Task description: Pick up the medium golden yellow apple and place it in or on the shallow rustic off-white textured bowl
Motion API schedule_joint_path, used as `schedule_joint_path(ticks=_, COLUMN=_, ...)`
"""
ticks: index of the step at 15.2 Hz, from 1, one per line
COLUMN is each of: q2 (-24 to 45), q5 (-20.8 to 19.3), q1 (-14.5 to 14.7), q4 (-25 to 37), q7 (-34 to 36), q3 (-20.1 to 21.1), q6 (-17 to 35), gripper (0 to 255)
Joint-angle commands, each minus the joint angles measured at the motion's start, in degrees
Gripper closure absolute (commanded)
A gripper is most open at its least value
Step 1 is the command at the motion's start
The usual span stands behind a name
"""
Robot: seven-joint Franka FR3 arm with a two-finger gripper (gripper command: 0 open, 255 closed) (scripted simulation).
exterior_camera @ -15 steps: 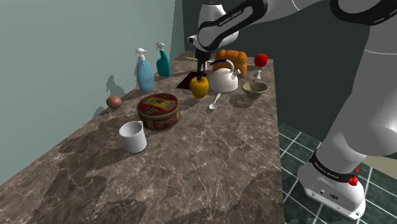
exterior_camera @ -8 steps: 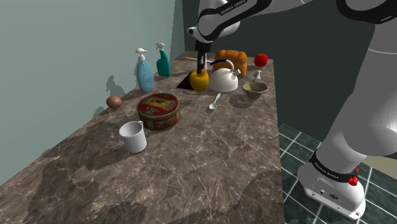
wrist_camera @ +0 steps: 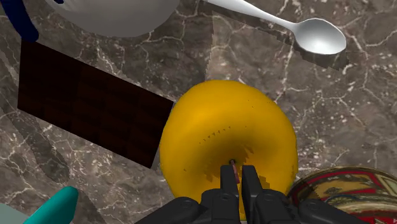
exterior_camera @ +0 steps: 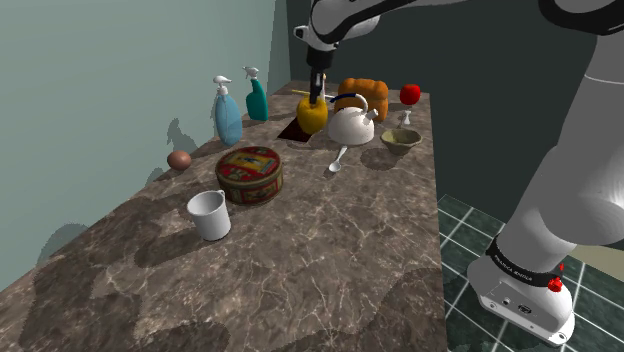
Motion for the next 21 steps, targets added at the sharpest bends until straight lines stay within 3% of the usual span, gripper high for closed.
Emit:
schedule_joint_path(ticks=1, q2=-0.3, q5=0.0, q1=0.0, q4=1.2, q7=0.0, q3=0.0, q6=-1.5, gripper=255)
schedule_joint_path(ticks=14, q2=-0.8, q5=-0.1, q1=0.0, q4=10.2, q7=-0.1, q3=-0.1, q6=-11.0, gripper=255)
schedule_joint_path(ticks=21, q2=-10.7, q5=0.2, q1=-3.5, q4=0.9, q7=-6.7, q3=-3.1, q6=-11.5, gripper=255)
